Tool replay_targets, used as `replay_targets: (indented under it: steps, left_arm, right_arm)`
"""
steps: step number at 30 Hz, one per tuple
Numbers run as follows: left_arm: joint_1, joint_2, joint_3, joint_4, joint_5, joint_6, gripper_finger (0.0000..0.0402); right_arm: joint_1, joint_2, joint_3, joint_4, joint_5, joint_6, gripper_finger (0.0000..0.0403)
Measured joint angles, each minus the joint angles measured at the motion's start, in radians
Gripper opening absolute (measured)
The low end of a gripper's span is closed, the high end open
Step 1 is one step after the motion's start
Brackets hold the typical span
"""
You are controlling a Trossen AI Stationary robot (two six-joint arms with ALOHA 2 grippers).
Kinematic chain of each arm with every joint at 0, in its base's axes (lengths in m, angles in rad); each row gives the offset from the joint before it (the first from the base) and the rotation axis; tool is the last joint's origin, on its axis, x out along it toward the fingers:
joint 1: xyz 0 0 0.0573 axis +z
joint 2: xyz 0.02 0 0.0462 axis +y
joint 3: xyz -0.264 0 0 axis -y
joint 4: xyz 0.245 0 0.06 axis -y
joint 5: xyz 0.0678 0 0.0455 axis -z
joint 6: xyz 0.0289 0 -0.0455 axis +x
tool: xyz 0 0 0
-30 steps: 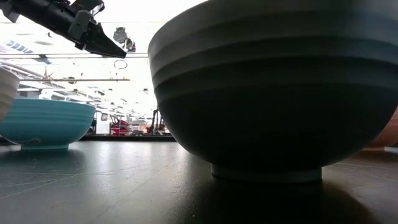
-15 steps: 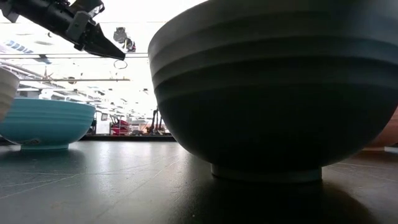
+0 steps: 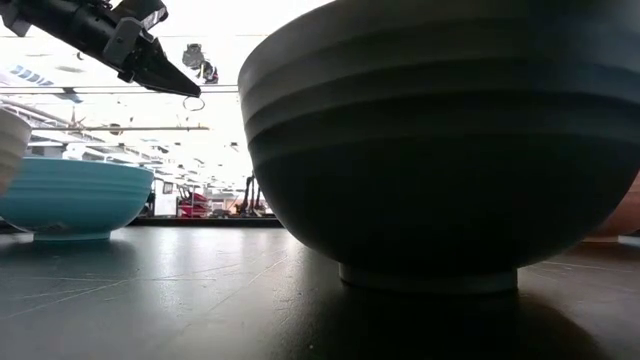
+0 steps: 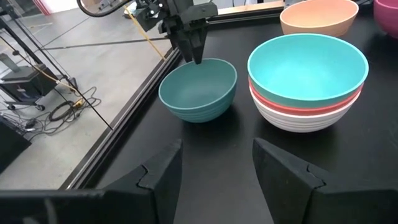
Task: Nest bowls inside each other
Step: Stack the green bowl on top of the light blue bowl
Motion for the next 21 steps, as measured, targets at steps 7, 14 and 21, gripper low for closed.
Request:
replay_targets:
  steps: [7,14,21]
  left_arm:
    - [0.0,0.0,0.0,0.0,0.0,0.0,0.0198]
    - [0.0,0.0,0.0,0.0,0.0,0.003,0.0198]
    - [0.0,0.0,0.0,-0.004,0.001,0.003,0.0198]
  right_arm:
    - [-0.002,0.0,0.0,0.003,0.0,-0.005,0.0203]
    - [0.0,0.0,0.0,0.002,0.001,-0.01,0.0203]
    - [0.01,0.056,0.0,-0.019,0.001,-0.024,0.0192]
